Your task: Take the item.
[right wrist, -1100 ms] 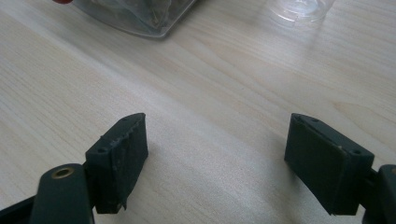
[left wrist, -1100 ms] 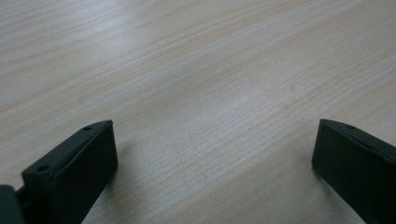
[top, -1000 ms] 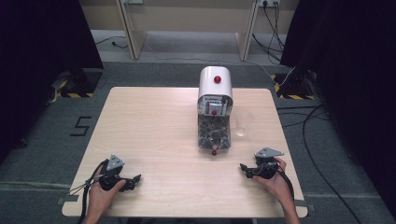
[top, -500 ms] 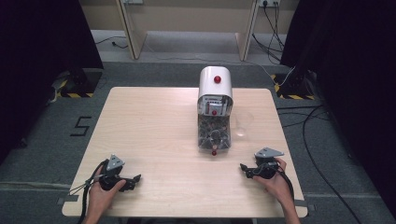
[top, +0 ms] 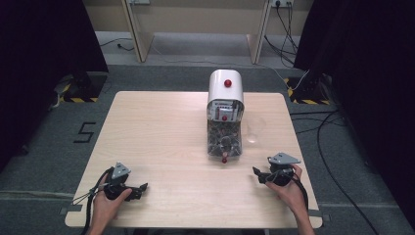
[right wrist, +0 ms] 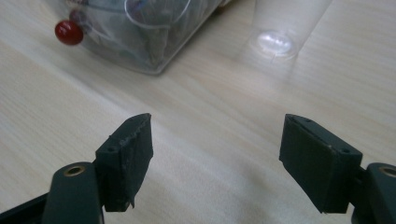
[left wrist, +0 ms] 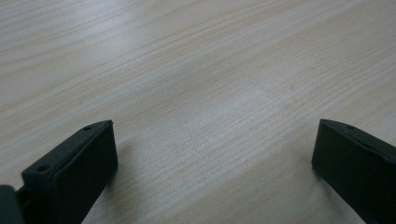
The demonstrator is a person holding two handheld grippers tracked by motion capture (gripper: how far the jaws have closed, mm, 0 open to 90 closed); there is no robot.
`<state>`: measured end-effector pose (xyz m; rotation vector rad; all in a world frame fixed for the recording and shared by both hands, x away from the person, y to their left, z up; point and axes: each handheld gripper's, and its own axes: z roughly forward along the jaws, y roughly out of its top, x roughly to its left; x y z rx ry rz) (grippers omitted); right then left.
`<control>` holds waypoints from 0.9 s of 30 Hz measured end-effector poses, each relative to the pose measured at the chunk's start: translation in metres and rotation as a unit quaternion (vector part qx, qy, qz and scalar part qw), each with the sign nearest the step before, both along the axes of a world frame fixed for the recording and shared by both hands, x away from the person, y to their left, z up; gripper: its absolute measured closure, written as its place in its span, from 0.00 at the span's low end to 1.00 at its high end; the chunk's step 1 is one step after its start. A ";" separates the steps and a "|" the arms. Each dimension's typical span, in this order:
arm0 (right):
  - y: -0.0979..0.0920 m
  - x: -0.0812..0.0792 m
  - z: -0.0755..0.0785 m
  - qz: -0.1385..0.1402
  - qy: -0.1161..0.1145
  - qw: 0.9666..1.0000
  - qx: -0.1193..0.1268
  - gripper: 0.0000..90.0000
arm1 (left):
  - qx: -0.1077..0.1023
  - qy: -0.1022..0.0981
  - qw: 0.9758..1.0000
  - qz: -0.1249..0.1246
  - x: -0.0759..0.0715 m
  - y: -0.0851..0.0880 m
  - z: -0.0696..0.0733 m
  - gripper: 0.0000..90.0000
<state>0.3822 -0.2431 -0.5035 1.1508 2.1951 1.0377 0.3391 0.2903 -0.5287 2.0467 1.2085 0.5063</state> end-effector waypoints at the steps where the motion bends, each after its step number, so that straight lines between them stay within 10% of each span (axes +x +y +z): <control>1: 0.001 -0.001 0.004 -0.001 -0.010 1.000 0.002 0.30 | 0.000 0.000 1.000 0.000 0.000 0.000 0.000 0.00; 27: 0.040 0.007 0.037 0.039 -0.067 0.997 0.024 0.46 | 0.000 0.000 1.000 0.000 0.000 0.000 0.000 0.00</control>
